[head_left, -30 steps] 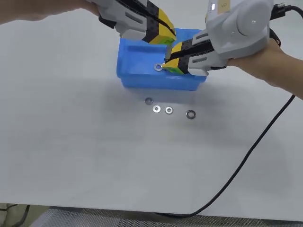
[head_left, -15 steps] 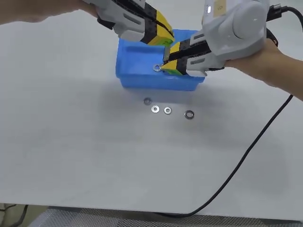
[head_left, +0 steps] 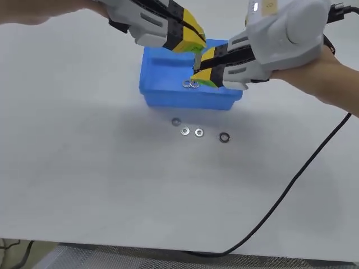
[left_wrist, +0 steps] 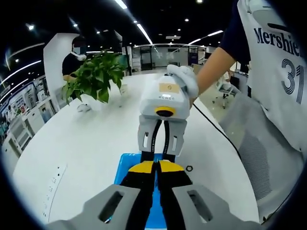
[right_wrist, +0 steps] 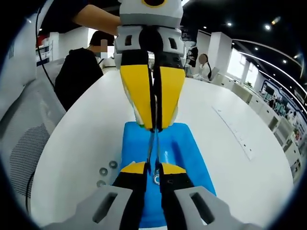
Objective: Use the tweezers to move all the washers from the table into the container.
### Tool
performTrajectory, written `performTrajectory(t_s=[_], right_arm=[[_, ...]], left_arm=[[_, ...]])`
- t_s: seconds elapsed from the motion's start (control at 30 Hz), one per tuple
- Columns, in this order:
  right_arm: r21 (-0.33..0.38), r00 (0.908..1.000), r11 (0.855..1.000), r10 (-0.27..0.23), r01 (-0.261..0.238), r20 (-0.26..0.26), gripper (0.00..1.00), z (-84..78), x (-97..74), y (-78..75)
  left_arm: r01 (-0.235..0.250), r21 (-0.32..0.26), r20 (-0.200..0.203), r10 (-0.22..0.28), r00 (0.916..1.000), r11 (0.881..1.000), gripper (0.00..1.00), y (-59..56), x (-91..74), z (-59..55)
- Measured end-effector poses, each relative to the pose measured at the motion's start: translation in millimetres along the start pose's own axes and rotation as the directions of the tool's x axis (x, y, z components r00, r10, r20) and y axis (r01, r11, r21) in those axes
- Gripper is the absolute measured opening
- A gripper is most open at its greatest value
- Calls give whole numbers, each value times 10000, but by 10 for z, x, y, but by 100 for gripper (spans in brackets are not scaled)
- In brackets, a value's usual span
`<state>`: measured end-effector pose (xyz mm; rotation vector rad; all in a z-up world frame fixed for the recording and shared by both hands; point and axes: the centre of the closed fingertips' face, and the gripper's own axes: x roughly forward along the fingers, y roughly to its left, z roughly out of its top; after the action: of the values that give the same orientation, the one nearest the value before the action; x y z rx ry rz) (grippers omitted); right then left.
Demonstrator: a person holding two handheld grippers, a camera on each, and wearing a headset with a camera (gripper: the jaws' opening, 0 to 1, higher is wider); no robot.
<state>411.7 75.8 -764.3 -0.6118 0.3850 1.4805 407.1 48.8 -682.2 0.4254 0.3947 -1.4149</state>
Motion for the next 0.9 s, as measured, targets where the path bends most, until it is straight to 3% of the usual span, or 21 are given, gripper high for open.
performTrajectory(t_s=[0.17,0.43,0.63,0.9], right_arm=[[-396,10000,9992,21,-21,-6,11,93,-73,99],[-599,9997,9979,237,-236,16,11,209,-129,266],[-601,9995,9979,257,-247,171,10,293,-170,457],[-997,10000,9950,25,-17,79,10,329,-163,550]], left_arm=[[-108,-69,158,109,9998,9999,5,-123,-64,76],[-303,290,-24,304,9995,9991,5,-326,-126,138],[-573,-41,229,574,9981,9983,5,-483,-214,158],[-811,511,170,803,9966,9954,5,-597,-218,150]])
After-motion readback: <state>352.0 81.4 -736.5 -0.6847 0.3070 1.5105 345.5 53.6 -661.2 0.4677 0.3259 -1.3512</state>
